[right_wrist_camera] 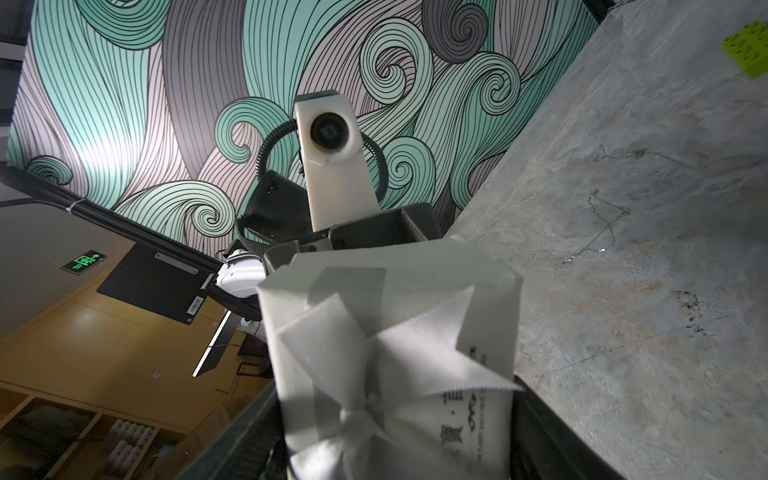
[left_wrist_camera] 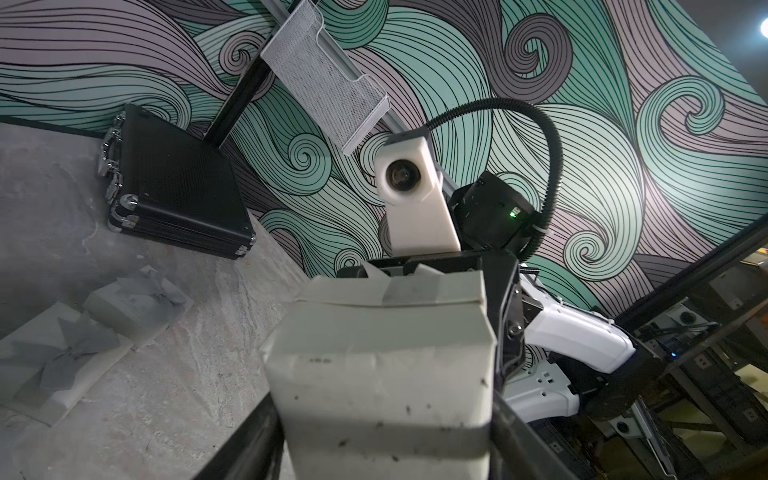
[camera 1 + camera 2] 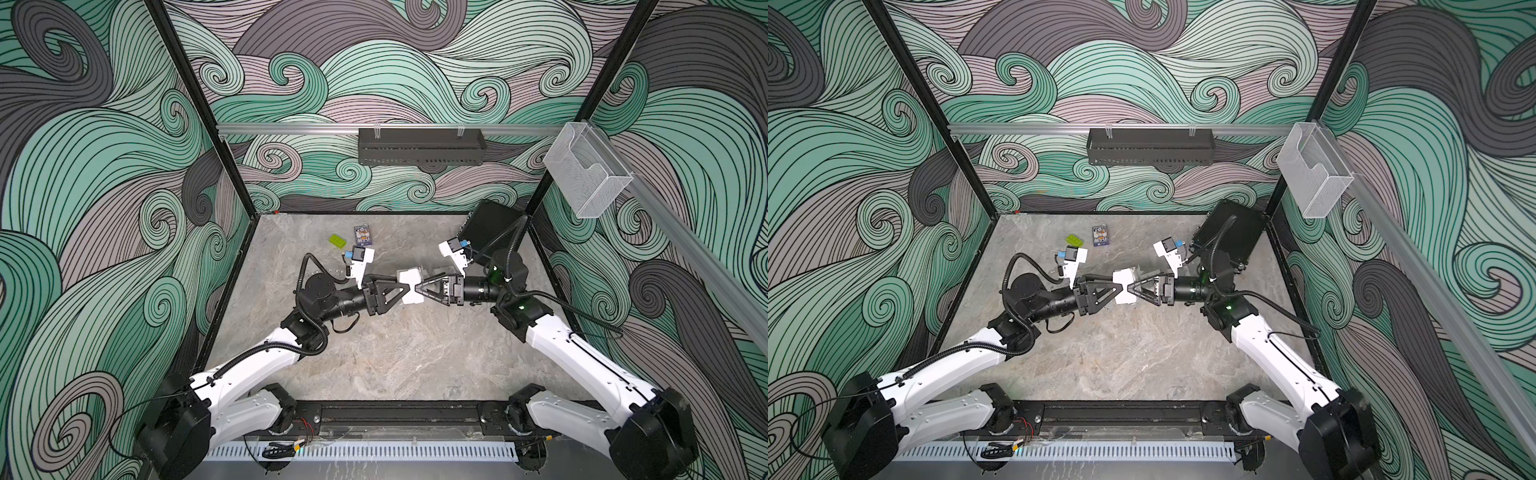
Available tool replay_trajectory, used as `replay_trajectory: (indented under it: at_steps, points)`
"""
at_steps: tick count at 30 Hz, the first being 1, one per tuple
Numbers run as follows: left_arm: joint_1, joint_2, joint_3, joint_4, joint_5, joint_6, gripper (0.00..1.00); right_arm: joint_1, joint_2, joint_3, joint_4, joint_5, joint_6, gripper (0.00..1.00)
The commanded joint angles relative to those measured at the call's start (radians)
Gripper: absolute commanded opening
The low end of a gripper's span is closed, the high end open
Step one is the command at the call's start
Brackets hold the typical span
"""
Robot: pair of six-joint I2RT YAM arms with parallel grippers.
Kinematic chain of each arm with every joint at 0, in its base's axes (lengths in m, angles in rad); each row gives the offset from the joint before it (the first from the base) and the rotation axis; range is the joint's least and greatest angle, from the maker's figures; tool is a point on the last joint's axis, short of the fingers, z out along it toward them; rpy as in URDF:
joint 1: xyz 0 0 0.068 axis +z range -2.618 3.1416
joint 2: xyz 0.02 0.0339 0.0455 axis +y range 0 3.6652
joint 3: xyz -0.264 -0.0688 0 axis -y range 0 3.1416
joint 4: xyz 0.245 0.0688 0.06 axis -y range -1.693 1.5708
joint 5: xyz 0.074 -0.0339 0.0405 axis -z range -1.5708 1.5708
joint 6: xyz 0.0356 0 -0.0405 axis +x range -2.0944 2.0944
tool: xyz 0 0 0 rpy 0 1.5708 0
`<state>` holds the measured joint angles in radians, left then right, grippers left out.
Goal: Take the necklace out of the lift-off lid jewelry box
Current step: Open the lid on the jewelry box, then place the lid at the center of the board.
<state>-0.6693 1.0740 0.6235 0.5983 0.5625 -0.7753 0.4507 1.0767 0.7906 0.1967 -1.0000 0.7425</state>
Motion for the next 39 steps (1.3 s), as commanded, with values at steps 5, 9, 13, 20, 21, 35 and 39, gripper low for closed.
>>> replay_trajectory:
  at_steps: [5,9,13,20,21,35,39]
  points:
    - [-0.002,-0.062,0.017,-0.068,-0.044,0.073,0.67,-0.048,-0.089,0.033,-0.178,0.067,-0.108,0.78]
    - [-0.003,-0.055,0.021,-0.072,-0.043,0.069,0.67,-0.068,-0.116,0.046,-0.367,0.205,-0.199,0.78]
    - [-0.002,-0.057,0.024,-0.073,-0.041,0.068,0.67,-0.067,-0.052,0.073,-0.662,0.493,-0.337,0.77]
    - [-0.001,-0.054,0.028,-0.083,-0.033,0.073,0.67,-0.065,0.105,-0.049,-0.65,0.68,-0.344,0.77]
    - [-0.001,-0.052,0.029,-0.082,-0.032,0.073,0.66,-0.065,0.124,-0.061,-0.641,0.703,-0.341,0.77]
    - [0.0,-0.046,0.032,-0.09,-0.03,0.065,0.66,-0.046,0.261,-0.056,-0.663,0.831,-0.4,0.92]
    - [0.002,-0.048,0.035,-0.094,-0.026,0.062,0.67,-0.047,0.148,-0.049,-0.628,0.694,-0.411,0.9]
